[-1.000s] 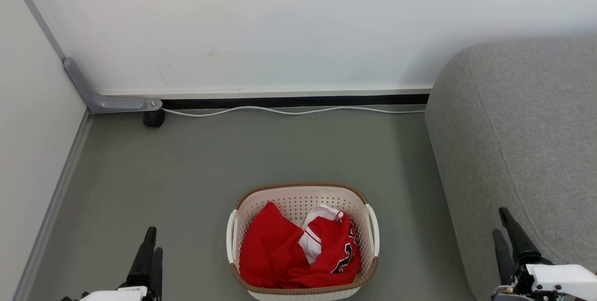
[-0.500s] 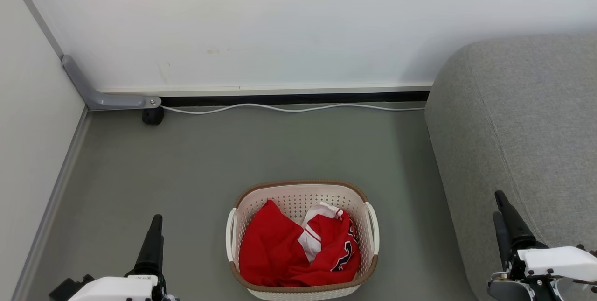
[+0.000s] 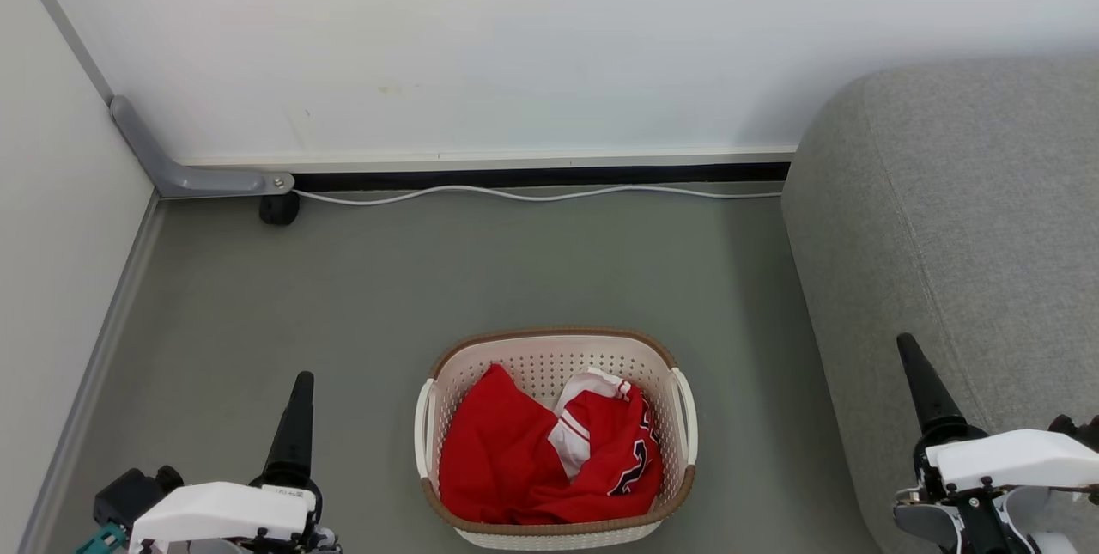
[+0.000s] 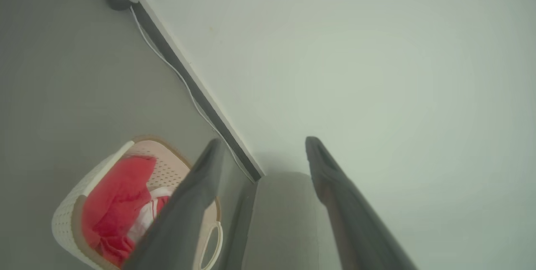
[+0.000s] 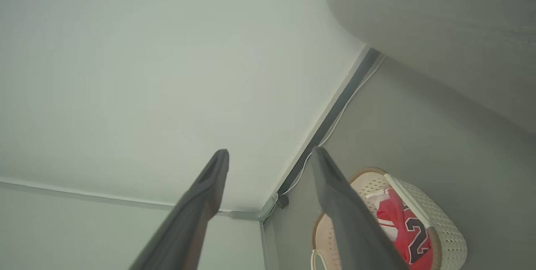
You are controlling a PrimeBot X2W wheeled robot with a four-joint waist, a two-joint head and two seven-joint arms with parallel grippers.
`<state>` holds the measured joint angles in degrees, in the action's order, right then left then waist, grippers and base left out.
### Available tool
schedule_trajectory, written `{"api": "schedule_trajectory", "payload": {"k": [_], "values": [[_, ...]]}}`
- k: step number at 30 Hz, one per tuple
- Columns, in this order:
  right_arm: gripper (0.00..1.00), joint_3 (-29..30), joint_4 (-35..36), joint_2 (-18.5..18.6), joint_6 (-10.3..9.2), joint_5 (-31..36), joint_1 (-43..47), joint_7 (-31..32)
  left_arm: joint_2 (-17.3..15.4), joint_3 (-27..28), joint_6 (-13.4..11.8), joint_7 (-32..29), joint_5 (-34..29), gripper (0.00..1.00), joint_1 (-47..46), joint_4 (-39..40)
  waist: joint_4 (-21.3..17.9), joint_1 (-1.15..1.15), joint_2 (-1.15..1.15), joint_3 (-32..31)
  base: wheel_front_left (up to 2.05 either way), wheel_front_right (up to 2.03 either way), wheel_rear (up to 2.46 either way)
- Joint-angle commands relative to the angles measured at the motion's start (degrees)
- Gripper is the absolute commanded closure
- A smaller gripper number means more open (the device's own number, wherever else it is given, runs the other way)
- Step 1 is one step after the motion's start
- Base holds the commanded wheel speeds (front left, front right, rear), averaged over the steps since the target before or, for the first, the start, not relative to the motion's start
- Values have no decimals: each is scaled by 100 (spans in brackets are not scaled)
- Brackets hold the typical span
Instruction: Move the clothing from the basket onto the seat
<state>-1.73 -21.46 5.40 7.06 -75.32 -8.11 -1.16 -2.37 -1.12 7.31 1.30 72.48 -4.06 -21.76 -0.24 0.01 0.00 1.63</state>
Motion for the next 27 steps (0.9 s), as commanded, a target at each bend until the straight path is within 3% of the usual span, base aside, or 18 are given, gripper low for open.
{"api": "schedule_trajectory", "payload": {"k": [1,27], "values": [[0,-72,98,118,26,172,-310,-85,-92,21,13,70,-207,0,-330,146,-1,-1,0,4,0,0,0],[0,-604,-317,364,31,2639,-711,-505,-262,-276,14,490,-3026,0,-575,20,-42,-1,0,69,0,0,0]]}}
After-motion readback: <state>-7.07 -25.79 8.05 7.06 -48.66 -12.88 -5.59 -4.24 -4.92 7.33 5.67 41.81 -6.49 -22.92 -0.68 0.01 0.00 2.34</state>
